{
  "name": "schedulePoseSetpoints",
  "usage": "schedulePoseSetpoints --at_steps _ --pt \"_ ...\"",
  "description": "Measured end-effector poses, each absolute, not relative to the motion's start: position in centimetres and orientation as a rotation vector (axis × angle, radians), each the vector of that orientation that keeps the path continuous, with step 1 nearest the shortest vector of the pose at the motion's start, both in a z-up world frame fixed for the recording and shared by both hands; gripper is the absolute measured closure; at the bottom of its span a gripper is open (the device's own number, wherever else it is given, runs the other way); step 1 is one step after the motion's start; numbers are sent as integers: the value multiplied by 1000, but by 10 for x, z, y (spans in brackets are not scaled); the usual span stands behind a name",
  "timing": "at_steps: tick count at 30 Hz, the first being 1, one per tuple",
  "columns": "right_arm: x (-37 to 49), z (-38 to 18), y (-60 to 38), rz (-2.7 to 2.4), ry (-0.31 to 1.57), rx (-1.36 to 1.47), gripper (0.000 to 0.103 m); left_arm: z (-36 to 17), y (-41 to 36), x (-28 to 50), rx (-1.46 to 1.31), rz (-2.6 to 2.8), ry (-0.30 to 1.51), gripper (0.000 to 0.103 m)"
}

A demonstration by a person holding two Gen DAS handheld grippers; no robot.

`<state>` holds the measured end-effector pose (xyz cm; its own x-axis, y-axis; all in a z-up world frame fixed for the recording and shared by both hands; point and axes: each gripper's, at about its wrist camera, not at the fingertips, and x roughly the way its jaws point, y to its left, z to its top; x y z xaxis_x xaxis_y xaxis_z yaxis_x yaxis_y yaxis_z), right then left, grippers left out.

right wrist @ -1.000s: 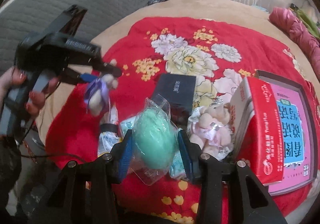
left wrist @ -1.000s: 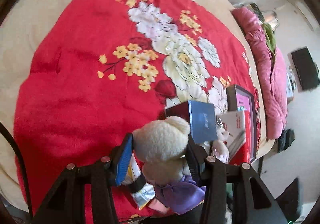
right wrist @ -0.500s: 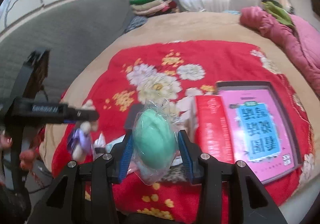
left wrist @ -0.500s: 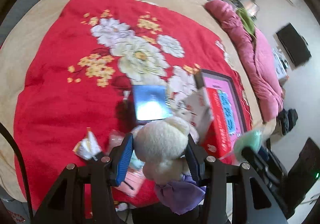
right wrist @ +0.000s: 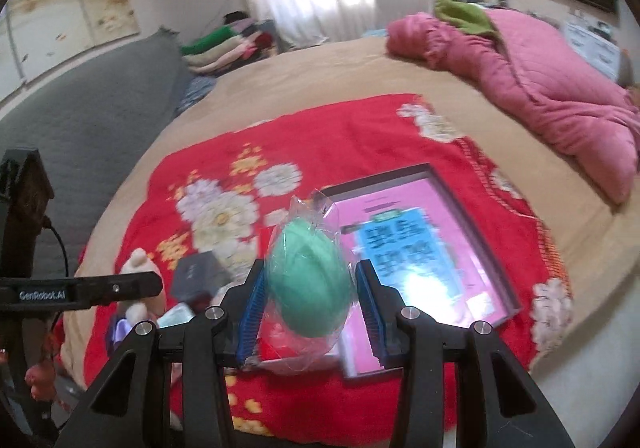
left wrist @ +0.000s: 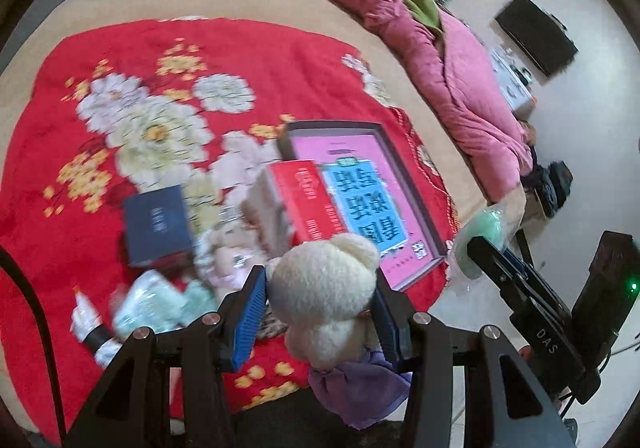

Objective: Organize soft objects
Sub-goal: 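Carry the bear and the green squishy over the pink book box with both tools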

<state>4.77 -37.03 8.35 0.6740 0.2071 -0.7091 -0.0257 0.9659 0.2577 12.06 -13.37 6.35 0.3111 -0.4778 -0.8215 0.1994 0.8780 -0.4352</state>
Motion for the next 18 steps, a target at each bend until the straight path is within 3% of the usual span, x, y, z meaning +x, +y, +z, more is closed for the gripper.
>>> schedulePoseSetpoints --at_steps 18 --pt "77 46 -448 15 913 264 58 31 -273 156 -21 -514 1203 53"
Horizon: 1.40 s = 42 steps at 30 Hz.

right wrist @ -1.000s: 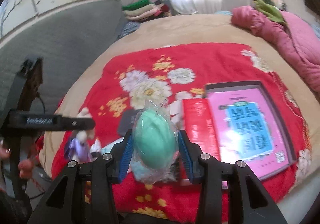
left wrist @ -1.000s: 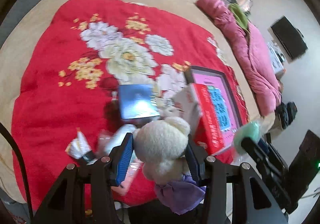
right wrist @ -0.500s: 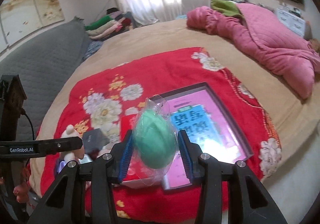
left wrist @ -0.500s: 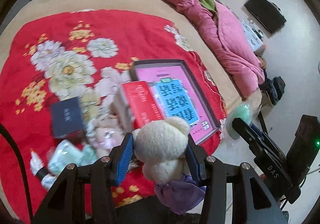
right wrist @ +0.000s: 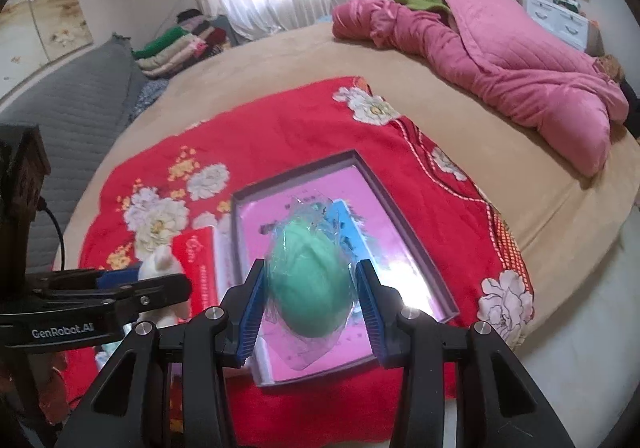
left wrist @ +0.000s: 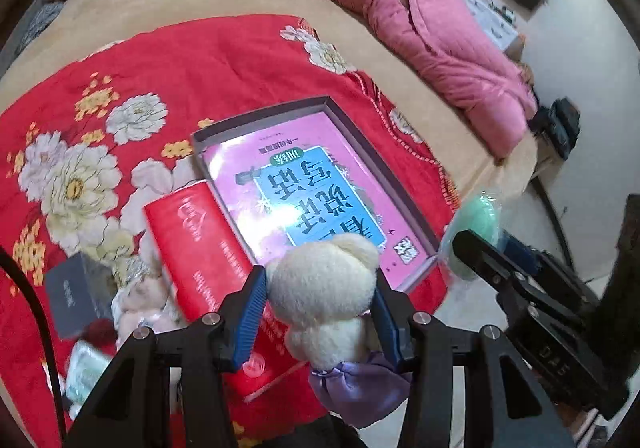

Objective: Organize soft objects
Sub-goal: 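Carry the bear and the green squishy over the pink book box with both tools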

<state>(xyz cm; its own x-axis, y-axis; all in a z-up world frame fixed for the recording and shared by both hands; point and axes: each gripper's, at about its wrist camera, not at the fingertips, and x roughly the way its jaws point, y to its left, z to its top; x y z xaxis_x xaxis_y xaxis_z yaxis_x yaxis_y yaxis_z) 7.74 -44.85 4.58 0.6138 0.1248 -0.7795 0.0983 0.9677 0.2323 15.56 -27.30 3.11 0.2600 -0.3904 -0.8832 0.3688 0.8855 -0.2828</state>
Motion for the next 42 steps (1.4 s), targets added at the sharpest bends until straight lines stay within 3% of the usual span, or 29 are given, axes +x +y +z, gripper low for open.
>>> schedulePoseSetpoints --at_steps 27,42 --pt "117 -71 -471 -58 1141 118 58 -62 -342 189 109 -499 1393 52" --pt "118 -82 -475 -66 1152 109 53 -75 -350 191 160 -487 1414 52"
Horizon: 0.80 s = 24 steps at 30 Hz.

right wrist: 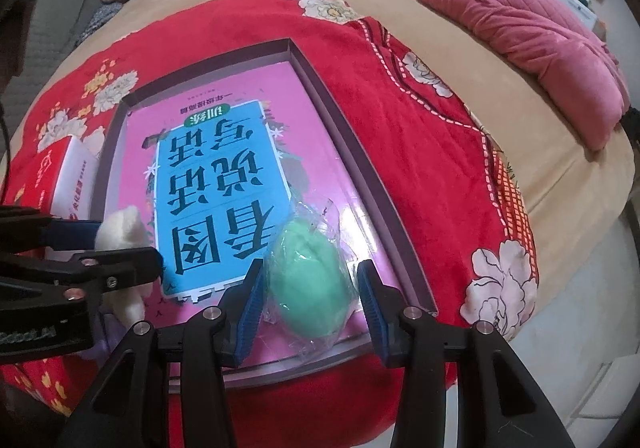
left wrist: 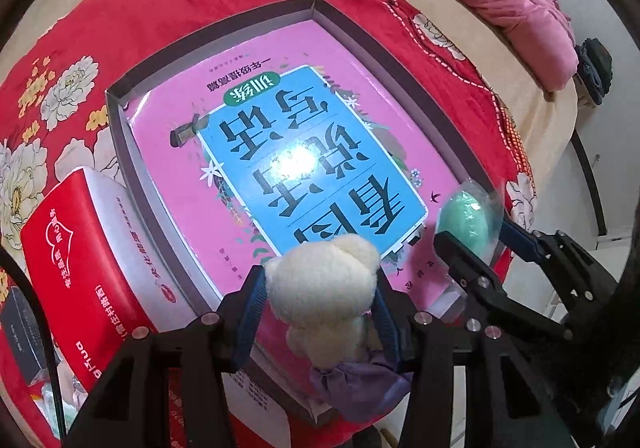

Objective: Organize soft objects
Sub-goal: 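Carry the bear and the green squishy over the pink book box with both tools, then open both tools to drop the bear and squishy into the pink box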

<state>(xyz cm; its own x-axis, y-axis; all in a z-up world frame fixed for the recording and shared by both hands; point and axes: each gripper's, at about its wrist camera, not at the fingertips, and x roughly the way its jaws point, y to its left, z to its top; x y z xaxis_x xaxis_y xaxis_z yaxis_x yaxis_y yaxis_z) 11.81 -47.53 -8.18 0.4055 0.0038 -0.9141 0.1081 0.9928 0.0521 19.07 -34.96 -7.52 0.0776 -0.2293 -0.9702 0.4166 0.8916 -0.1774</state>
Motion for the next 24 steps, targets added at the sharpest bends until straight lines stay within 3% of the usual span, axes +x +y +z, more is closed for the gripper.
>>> schedulePoseSetpoints --at_steps 4,17,20,22,24 --pt "114 -79 -475 -71 1149 87 47 -77 -352 192 175 -482 1411 52" --pt "92 -48 -486 -106 1094 116 43 -79 -356 192 197 -484 1419 50" --pt "88 -39 -488 -114 1072 137 43 -78 -356 191 198 -484 1418 46" --pt "86 -33 -489 -119 1059 144 43 -77 -356 191 188 -489 1413 32" --pt "84 -28 -491 -124 1048 151 43 -76 -354 190 169 -491 1414 30"
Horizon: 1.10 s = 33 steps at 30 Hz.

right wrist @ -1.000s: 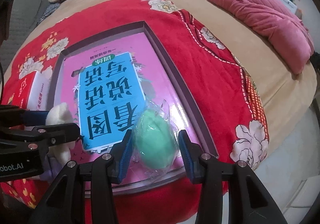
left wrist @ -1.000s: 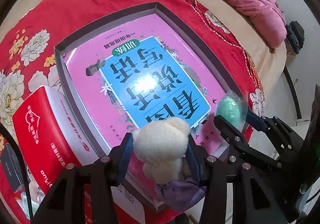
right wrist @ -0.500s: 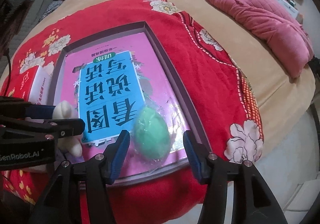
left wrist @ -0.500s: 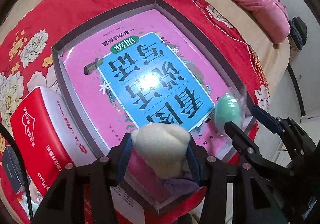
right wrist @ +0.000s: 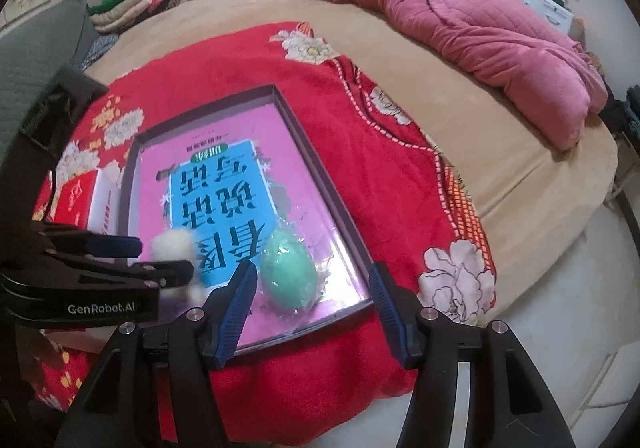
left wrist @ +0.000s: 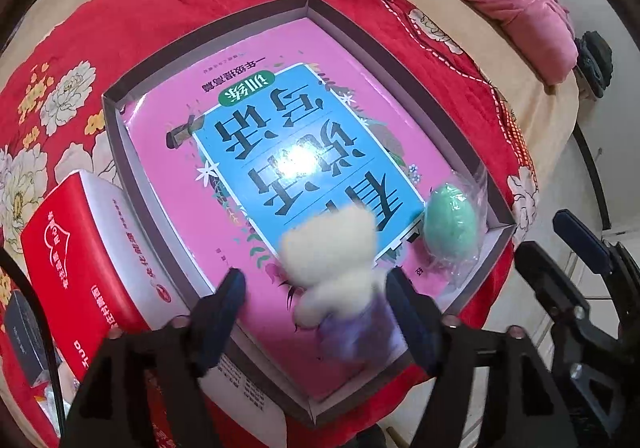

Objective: Organize soft objects
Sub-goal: 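Open both tools to drop the bear and squishy into the pink box, then move both open tools back over the pile of soft items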

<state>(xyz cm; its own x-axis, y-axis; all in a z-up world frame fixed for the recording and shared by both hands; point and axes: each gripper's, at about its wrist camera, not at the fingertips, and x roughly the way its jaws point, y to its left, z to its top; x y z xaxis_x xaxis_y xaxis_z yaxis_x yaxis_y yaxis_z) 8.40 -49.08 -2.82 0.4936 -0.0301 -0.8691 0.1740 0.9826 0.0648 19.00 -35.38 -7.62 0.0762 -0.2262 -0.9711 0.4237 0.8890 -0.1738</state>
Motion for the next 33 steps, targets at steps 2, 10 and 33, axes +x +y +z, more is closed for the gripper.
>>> schedulePoseSetpoints --at_steps 2,10,33 --pt "82 -25 -491 -129 1044 151 43 -75 -351 189 148 -501 1417 30" --pt "77 -15 -494 -149 1032 158 38 -53 -344 183 118 -516 1366 27" --pt "64 15 -463 -171 978 141 30 12 -290 132 139 -416 1167 20"
